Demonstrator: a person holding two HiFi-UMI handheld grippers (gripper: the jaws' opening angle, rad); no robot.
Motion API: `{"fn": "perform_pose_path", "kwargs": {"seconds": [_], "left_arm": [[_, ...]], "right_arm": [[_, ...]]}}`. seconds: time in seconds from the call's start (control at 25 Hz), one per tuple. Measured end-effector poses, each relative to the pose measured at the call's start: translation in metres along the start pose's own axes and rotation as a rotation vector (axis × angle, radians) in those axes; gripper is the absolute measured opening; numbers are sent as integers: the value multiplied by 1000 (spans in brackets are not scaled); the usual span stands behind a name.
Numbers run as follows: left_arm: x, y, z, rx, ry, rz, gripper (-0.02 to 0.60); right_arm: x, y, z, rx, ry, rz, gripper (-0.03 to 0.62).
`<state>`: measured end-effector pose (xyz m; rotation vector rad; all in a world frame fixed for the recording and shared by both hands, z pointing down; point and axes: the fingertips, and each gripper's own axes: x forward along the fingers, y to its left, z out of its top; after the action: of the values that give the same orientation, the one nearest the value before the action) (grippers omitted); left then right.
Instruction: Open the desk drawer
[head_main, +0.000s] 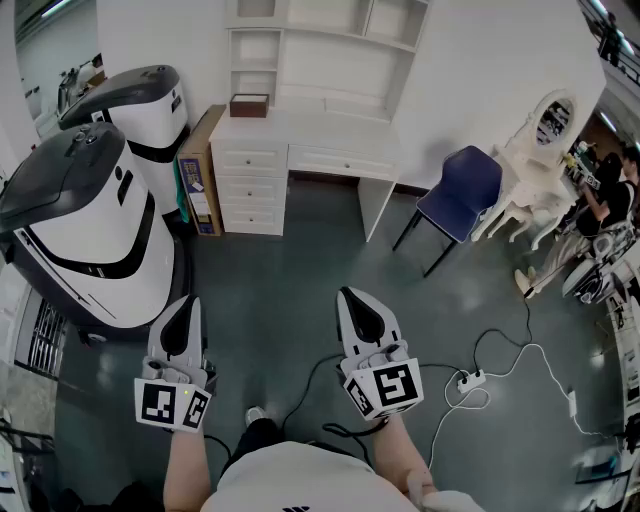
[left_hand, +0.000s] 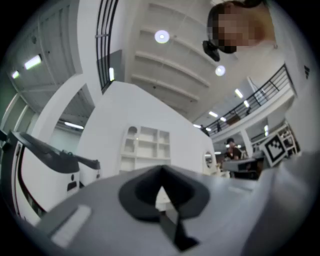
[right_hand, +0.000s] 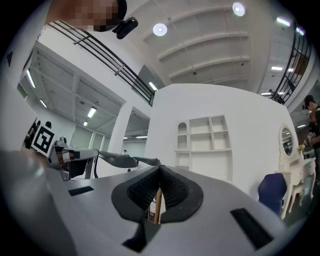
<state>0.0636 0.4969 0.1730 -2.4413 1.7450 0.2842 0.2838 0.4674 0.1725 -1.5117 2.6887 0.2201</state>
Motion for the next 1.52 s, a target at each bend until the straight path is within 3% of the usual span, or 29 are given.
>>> {"fn": "perform_pose_path", "kwargs": {"seconds": [0.32, 0.72, 1.52], "left_arm": [[-1, -2, 5, -6, -16, 10, 6], [17, 8, 3, -2, -26, -29, 6], [73, 99, -4, -9, -51, -114, 6]], "right_arm": [[-9, -5, 1, -3, -3, -10, 2], [7, -4, 6, -4, -38, -33, 2], [100, 17, -3, 12, -49, -120, 2]]}}
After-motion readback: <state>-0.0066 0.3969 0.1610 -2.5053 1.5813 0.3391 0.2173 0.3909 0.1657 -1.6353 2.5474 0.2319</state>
